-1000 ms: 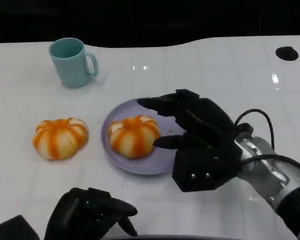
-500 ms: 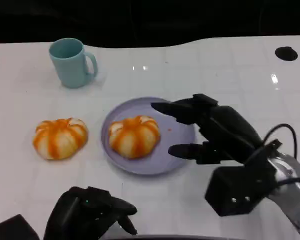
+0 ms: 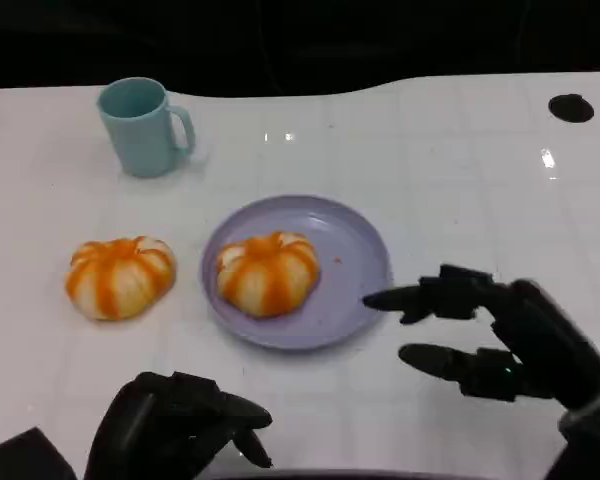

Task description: Grasp the bread from the table and place it into the plate.

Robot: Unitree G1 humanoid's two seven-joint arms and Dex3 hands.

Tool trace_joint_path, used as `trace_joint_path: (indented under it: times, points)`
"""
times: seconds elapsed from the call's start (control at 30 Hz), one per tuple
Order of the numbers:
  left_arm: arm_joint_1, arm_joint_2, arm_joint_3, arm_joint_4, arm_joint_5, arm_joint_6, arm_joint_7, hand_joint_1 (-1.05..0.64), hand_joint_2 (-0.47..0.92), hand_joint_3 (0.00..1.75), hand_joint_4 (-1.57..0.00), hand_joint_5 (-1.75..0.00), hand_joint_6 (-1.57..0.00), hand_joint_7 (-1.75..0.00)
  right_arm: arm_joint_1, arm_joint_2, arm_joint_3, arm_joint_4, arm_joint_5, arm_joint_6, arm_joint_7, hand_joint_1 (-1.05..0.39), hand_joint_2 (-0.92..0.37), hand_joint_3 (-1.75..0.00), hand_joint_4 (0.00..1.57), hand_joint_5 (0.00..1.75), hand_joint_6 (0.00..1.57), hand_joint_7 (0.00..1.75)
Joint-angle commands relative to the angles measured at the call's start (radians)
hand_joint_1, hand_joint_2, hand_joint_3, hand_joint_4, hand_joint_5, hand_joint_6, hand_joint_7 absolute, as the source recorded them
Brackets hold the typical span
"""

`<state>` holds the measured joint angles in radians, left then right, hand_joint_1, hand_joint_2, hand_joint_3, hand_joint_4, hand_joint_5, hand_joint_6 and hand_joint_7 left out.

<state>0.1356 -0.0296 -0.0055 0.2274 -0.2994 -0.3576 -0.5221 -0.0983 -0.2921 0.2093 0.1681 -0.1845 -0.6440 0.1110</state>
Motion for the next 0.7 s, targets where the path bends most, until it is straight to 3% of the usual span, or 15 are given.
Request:
trace_joint_path:
  times: [0.03,0.13,0.17,0.27,0.4,0.7]
  points:
    - [0.000,0.013,0.007,-0.003,-0.008,0.009,-0.001,-0.98,0.92,0.00,-1.13,-1.06,-1.48,-0.15,0.086,-0.021,-0.042,-0.059,0.116,0.007,0.066,-0.24,-0.81,-0.54,0.58,1.27,0.71,0.74]
    - [0.001,0.013,0.007,-0.005,-0.008,0.013,0.002,-0.98,0.92,0.00,-1.13,-1.06,-1.49,-0.15,0.137,-0.023,-0.070,-0.095,0.135,0.025,0.083,-0.23,-0.70,-0.75,0.61,1.50,0.73,0.90]
    - [0.001,0.013,0.006,-0.006,-0.007,0.015,0.004,-0.98,0.92,0.00,-1.13,-1.06,-1.49,-0.15,0.150,-0.024,-0.078,-0.101,0.139,0.022,0.089,-0.20,-0.63,-0.91,0.63,1.50,0.75,0.98]
    - [0.001,0.015,0.005,-0.008,-0.004,0.015,0.005,-0.98,0.92,0.00,-1.13,-1.06,-1.49,-0.15,0.185,-0.031,-0.099,-0.110,0.140,0.005,0.107,-0.14,-0.53,-1.13,0.67,1.45,0.79,1.11]
    - [-0.002,0.015,0.008,0.000,-0.014,0.014,-0.004,-0.98,0.92,0.00,-1.13,-1.05,-1.48,-0.15,0.207,-0.027,-0.114,-0.112,0.127,-0.010,0.116,-0.15,-0.51,-1.16,0.69,1.46,0.79,1.17]
    - [-0.011,0.026,0.022,0.015,-0.025,0.010,-0.017,-0.97,0.92,0.01,-1.13,-1.05,-1.48,-0.15,0.256,0.014,-0.119,-0.118,0.107,0.013,0.090,-0.20,-0.54,-1.06,0.70,1.73,0.74,1.31]
